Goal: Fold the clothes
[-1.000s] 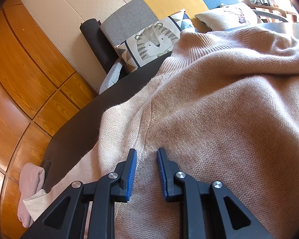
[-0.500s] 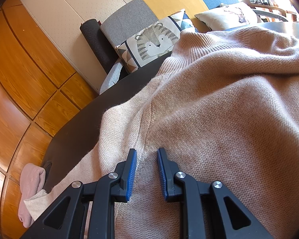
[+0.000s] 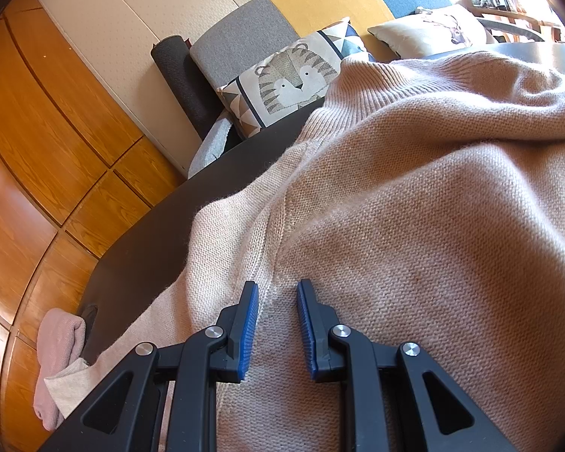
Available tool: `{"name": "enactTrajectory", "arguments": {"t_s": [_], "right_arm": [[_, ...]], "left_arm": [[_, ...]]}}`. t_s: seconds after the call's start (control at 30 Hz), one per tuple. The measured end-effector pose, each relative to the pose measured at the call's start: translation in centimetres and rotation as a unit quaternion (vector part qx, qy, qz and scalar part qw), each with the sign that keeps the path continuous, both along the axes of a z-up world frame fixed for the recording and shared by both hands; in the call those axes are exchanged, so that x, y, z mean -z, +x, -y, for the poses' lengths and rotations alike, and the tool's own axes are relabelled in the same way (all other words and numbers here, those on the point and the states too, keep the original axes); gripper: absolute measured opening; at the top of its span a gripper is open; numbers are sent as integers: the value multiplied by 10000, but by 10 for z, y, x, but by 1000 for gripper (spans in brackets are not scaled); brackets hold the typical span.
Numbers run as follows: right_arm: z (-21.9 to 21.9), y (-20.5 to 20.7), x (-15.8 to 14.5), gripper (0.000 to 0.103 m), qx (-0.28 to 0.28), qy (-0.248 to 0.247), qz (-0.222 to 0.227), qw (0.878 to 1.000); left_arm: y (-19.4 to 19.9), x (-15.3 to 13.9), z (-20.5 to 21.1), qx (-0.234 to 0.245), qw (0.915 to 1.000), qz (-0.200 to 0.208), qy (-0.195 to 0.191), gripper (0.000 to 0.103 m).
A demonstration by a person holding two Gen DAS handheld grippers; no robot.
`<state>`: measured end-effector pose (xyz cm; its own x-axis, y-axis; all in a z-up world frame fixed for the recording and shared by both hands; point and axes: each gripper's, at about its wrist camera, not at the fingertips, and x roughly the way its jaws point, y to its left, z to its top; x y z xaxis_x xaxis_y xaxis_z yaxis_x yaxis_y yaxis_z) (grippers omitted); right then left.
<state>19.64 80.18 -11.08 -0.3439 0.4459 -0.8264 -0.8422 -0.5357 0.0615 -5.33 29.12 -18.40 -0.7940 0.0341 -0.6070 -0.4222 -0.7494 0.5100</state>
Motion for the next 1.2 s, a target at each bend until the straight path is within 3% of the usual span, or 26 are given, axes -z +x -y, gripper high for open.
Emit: {"name": "enactTrajectory", "arguments": {"t_s": [0.2, 0.27, 0.33, 0.43, 0.73, 1.0, 1.1, 1.2], "right_arm": [[-15, 9, 11, 35, 10, 98, 198, 9998], [-17, 9, 12, 40, 13, 250, 399, 9989], [-23, 13, 13, 51, 112, 290, 451, 9985], [-34, 22, 15, 52, 278, 215, 332, 9988], [-46, 27, 19, 52, 482, 518, 652, 9954], [-45, 27, 13, 53, 567, 450, 678, 9951], [-18, 16, -11, 53, 301, 549, 190, 9979], [31, -13, -41, 53, -410, 558, -333, 9970]], "left_arm": [[-1, 0, 0, -1, 10000, -7, -17, 20], [-1, -1, 1, -1, 10000, -10, -23, 20], [-1, -1, 1, -2, 10000, -13, -28, 20], [-1, -1, 0, -2, 10000, -22, -46, 20], [1, -3, -2, -14, 10000, -38, -66, 20], [0, -3, -2, -15, 10000, -47, -66, 20], [0, -4, -2, -15, 10000, -49, -66, 20], [0, -4, -2, -15, 10000, -49, -64, 20]]}}
